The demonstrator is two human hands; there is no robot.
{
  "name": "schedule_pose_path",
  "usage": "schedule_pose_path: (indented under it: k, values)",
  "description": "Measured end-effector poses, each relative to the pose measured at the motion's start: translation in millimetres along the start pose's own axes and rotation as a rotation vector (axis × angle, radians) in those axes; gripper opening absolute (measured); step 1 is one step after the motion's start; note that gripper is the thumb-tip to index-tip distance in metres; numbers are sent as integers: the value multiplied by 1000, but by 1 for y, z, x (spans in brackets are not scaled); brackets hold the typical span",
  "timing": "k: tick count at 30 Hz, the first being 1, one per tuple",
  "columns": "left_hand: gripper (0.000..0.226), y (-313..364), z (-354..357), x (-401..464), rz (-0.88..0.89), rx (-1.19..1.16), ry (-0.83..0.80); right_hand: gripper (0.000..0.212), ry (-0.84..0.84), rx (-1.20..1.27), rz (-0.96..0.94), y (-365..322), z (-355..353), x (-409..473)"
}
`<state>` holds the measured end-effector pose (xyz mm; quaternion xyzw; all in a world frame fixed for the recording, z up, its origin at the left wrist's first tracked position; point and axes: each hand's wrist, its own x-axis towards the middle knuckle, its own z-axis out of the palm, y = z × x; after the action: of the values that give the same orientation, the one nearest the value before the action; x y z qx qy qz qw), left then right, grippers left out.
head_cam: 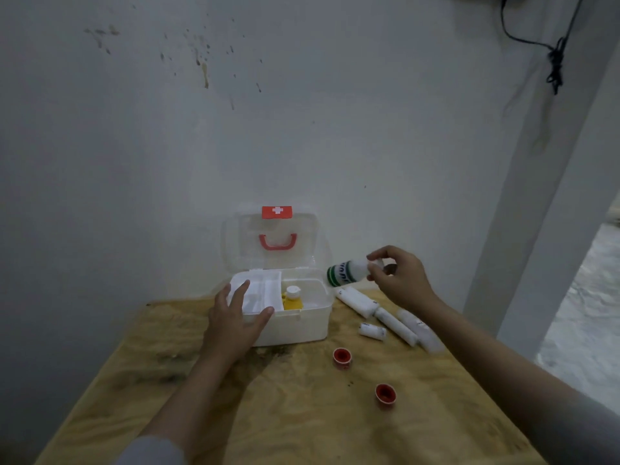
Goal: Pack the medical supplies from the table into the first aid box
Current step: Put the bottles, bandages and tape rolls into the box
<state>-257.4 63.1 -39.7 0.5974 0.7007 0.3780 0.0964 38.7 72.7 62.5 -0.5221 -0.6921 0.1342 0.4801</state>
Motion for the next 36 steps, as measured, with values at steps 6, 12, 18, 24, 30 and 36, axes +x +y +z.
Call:
schedule_pose_path:
  k: [6, 12, 18, 24, 30, 36]
  values:
    - [79, 1, -3, 0, 5, 5, -26, 18, -155, -170, -100, -7, 42, 0]
    - [78, 0, -2, -1, 24, -6, -6, 25, -421, -449, -265, -16, 66, 14]
    - [77, 0, -2, -1, 25, -16, -3, 46, -565, -425, -228, -18, 74, 21]
    - [75, 0, -3, -2, 23, -48, -3, 39, -349, -284, -62, 3, 32, 4]
    - [73, 2, -3, -5, 37, -55, 5, 21, -245, -452, 205, 63, 12, -10]
    - [72, 0, -3, -3, 48, -48, 5, 19, -395, -783, 381, 84, 20, -21]
